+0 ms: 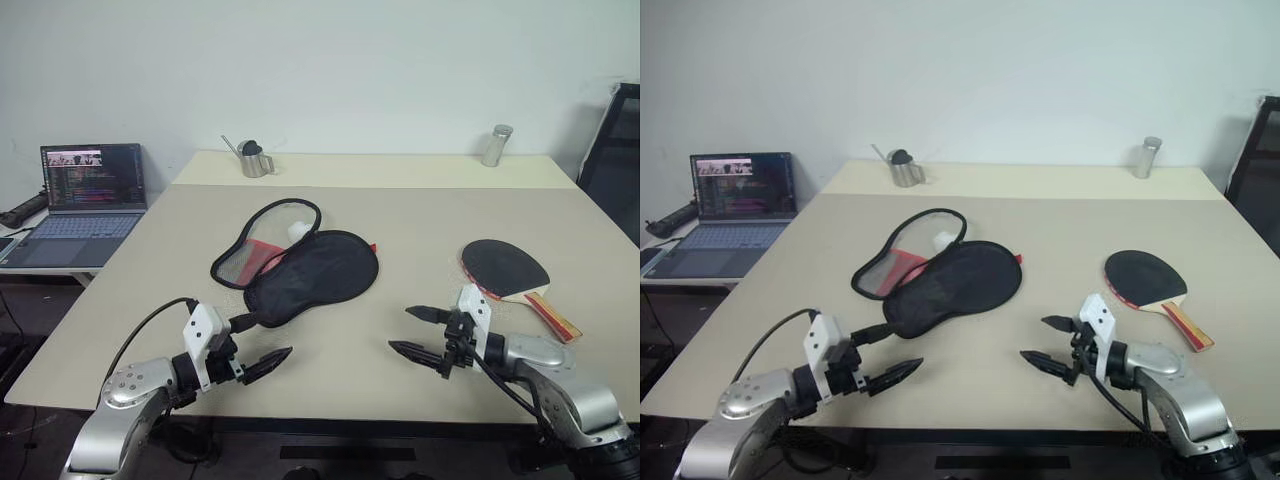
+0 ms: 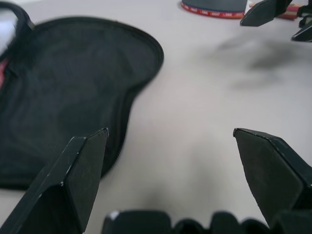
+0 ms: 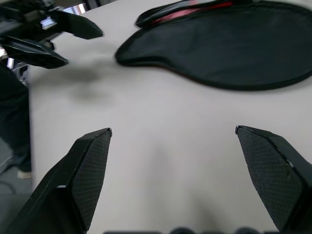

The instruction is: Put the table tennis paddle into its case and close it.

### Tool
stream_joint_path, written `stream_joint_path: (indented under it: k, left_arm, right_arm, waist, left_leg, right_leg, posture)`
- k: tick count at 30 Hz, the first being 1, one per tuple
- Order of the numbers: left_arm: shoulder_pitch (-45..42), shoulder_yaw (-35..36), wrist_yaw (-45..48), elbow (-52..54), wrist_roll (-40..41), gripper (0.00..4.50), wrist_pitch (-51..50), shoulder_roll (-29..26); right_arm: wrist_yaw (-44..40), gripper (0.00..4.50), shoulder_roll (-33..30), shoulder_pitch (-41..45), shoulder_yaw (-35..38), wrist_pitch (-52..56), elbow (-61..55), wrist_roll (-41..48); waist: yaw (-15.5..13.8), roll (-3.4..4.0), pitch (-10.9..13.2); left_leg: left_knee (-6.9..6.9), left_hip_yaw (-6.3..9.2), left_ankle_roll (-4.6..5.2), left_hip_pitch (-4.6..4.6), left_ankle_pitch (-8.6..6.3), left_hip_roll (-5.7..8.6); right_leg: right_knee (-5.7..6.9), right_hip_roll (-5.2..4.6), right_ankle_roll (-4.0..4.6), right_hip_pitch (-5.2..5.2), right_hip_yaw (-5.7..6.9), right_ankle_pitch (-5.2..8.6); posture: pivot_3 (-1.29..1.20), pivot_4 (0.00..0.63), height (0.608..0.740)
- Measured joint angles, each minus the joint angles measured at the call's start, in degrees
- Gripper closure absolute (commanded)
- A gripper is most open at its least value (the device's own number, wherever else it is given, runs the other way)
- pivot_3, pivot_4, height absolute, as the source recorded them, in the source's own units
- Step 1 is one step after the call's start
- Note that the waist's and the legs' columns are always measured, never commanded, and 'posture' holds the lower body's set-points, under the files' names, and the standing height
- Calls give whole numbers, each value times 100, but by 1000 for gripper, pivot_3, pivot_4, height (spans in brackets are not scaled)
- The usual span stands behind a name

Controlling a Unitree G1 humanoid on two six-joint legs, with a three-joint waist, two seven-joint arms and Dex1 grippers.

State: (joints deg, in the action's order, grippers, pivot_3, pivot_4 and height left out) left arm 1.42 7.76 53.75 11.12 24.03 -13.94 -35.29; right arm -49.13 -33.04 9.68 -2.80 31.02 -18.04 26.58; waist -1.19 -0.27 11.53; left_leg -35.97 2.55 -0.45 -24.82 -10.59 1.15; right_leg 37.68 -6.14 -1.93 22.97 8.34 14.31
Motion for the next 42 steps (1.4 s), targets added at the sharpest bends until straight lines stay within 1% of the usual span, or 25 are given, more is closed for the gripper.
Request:
stream_joint_path:
  k: [4,7,16,19,22,25,26,28,33,38,42]
  left_arm:
    - [-18,-116,78,-35,-6,0,-3,9]
    - [-58,-121,48,-56,4,0,-17,70]
    - [-419,-218,50,-75,-28,0,-76,-12]
    - [-684,-223,53,-93,-34,0,-93,-79]
    - [-943,-273,63,-340,-132,0,-57,-104]
    - [-1265,-399,36,-560,-272,0,-57,-92]
    - [-1472,-492,22,-753,-409,0,-8,-92]
    - [-1773,-570,-72,-1067,-642,0,87,-88]
    - [-2201,-817,-83,-1578,-931,0,134,-29]
    - [-2721,-1191,-7,-2306,-1161,0,201,218]
    - [-3025,-1236,89,-2826,-1266,0,221,271]
  right_arm:
    - [-15,31,-182,-33,50,137,-94,61]
    - [60,31,-187,-51,102,251,-123,146]
    - [375,31,-16,299,213,695,-417,529]
    - [464,31,76,677,215,825,-423,670]
    - [538,31,90,981,242,1093,-519,955]
    - [380,31,-171,1156,388,1352,-756,1331]
    - [266,31,-361,1181,422,1366,-878,1419]
    - [157,31,-538,1206,487,1386,-1060,1520]
    - [280,31,-466,1233,450,1408,-1180,1548]
    - [540,31,-297,1202,378,1374,-1276,1509]
    - [654,31,-282,1153,380,1344,-1315,1500]
  waist:
    - [-15,0,0]
    - [-14,-1,0]
    - [-17,-1,0]
    - [-6,-1,0]
    - [-14,-2,0]
    - [-29,-6,4]
    - [-43,-6,4]
    - [-36,-18,7]
    - [-3,-24,11]
    - [-19,-31,15]
    - [-17,-36,18]
  left_leg:
    - [-4,2,-1,1,0,-3]
    - [-3,1,-1,1,0,-11]
    - [-3,-18,-3,0,-2,-38]
    - [-5,-37,-3,1,-2,-55]
    - [-4,-36,-4,0,-2,-69]
    - [-4,-36,-7,-1,-3,-73]
    - [-5,-38,-7,-1,-3,-70]
    - [-6,-45,-8,-1,-4,-76]
    - [-5,-71,-8,1,-4,-84]
    - [-11,-85,-8,0,-4,-84]
    - [-11,-93,-8,1,-4,-84]
  right_leg:
    - [0,-4,4,-1,2,-4]
    - [0,-8,5,0,0,-5]
    - [-1,15,10,10,2,-8]
    - [-1,31,21,17,-2,-16]
    - [-2,66,24,21,0,-17]
    - [-4,76,26,22,-1,-18]
    - [-4,76,26,21,0,-18]
    - [-6,80,26,20,-1,-19]
    - [-7,85,43,25,-13,-29]
    - [-6,87,50,25,-14,-34]
    - [-7,86,52,25,-20,-35]
  posture:
    - [0,150,740]
    - [0,150,740]
    - [0,150,740]
    - [0,150,740]
    - [0,150,740]
    - [0,150,740]
    - [0,150,740]
    - [0,150,740]
    - [0,150,740]
    - [0,150,740]
    - [0,150,740]
